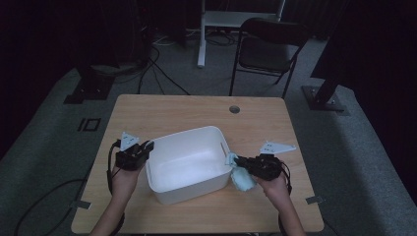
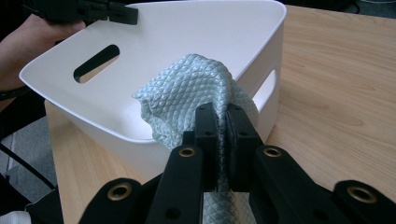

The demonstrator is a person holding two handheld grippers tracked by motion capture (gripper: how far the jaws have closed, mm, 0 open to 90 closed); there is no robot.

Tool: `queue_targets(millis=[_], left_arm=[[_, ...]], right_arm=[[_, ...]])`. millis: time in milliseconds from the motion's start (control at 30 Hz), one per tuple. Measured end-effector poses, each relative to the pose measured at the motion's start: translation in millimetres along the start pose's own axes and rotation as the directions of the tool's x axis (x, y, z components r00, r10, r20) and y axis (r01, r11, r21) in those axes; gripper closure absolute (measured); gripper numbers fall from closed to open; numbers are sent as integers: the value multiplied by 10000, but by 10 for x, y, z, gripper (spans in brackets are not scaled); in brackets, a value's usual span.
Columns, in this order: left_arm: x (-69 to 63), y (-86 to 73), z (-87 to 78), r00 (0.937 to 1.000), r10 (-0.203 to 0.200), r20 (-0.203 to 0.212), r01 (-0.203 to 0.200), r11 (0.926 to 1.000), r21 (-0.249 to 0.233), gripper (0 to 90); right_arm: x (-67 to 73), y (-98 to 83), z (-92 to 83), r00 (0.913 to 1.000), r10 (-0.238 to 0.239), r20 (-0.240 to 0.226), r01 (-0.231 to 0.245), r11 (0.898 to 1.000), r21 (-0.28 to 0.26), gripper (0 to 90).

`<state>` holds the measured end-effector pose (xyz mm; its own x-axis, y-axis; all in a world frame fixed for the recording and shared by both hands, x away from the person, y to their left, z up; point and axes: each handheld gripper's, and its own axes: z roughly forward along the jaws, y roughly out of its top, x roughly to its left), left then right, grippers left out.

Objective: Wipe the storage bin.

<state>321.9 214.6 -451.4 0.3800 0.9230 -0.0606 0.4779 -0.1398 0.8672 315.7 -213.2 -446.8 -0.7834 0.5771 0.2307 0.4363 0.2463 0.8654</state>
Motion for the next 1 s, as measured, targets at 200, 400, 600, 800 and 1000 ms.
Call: queue_targets(millis=[200,400,600,800,1000], left_arm=[[9,-7,-2,10000,-24,58,24,10000,-47,802],[13,-10,-4,10000,-6,80,6,10000,-50,801],[19,-6,-3,9999,78,131,-77,10000,-30,801],[24,-4,0,9998,74,185,-73,10000,-30,801],[30,-3,1,9997,109,239,-109,9999,-28,801]], right_arm=[[-24,-21,3,9999,100,-101,-100,9999,-38,855],[-33,-38,5,9997,197,-115,-198,9998,-44,855],[-63,-64,21,9992,344,-216,-343,9994,22,855],[-71,-103,68,9985,461,-279,-457,9988,153,855],[-90,-150,133,9975,671,-235,-661,9969,423,854]])
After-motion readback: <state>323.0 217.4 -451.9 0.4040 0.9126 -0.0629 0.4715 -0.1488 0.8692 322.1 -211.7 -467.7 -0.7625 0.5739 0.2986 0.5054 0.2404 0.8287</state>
